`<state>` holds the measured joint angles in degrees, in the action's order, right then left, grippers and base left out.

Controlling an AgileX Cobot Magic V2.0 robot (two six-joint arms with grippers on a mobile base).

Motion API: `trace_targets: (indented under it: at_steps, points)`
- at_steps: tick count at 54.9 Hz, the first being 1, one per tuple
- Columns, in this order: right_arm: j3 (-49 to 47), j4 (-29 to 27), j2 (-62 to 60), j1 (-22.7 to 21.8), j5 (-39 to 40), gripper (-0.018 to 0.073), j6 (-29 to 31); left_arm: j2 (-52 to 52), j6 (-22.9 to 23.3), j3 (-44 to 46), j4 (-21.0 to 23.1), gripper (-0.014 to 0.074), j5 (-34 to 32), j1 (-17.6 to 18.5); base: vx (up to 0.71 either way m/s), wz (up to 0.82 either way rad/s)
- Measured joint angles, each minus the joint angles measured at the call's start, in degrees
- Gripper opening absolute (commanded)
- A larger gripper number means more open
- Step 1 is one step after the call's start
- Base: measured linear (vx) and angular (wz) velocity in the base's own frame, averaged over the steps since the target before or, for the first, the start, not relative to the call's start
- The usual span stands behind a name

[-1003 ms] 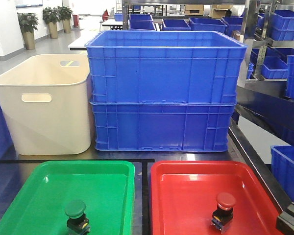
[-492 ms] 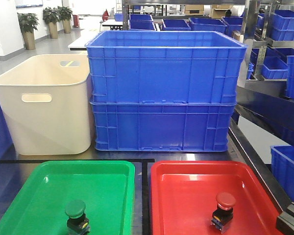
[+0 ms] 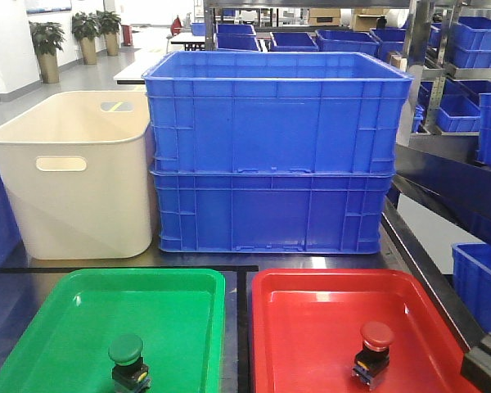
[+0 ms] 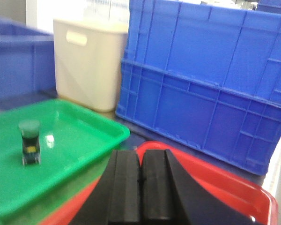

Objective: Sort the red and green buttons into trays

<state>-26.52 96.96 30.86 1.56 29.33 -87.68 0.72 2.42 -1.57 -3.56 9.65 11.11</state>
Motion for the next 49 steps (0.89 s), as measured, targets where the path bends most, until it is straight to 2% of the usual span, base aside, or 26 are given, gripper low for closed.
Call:
trace_targets:
  at_steps: [3, 6, 11, 16, 20, 24, 28, 33, 38, 49]
  points:
    - [0.0, -6.0, 0.9, 0.0, -1.4, -0.0012, 4.9, 0.0, 0.0, 0.0, 0.0, -0.0004, 0.0, 0.0, 0.00, 0.00]
    - [0.0, -14.0, 2.0, 0.0, -3.2, -0.0012, 12.5, 0.0, 0.0, 0.0, 0.0, -0.0004, 0.0, 0.0, 0.00, 0.00]
    - [0.0, -32.8, 4.0, 0.0, -9.3, -0.0012, 29.3, 0.0, 0.0, 0.0, 0.0, -0.0004, 0.0, 0.0, 0.00, 0.00]
    - [0.0, -57.9, 5.2, 0.0, -19.5, -0.0012, 49.9, 0.0, 0.0, 0.0, 0.0, -0.0004, 0.1, 0.0, 0.00, 0.00]
    - [0.0, -74.5, 5.1, -0.1, -27.7, -0.0012, 65.8, 0.0, 0.0, 0.0, 0.0, -0.0004, 0.1, 0.0, 0.00, 0.00]
    - [0.1, -84.8, 3.8, -0.1, -35.0, -0.0012, 78.2, 0.0, 0.0, 0.0, 0.0, -0.0004, 0.1, 0.0, 0.00, 0.00]
    - [0.2, -91.1, 1.1, -0.1, -40.9, -0.0012, 87.2, 0.0, 0.0, 0.0, 0.0, -0.0004, 0.1, 0.0, 0.00, 0.00]
    - [2.2, -94.8, -4.3, -0.1, -43.6, -0.0012, 93.1, 0.0, 0.0, 0.0, 0.0, -0.0004, 0.1, 0.0, 0.00, 0.00]
    - [7.8, -95.9, -10.3, -0.1, -40.6, -0.0012, 94.0, 0.0, 0.0, 0.0, 0.0, -0.0004, 0.2, 0.0, 0.00, 0.00]
    - [25.2, -96.6, -24.6, -0.1, -28.8, -0.0012, 90.2, 0.0, 0.0, 0.0, 0.0, -0.0004, 0.2, 0.0, 0.00, 0.00]
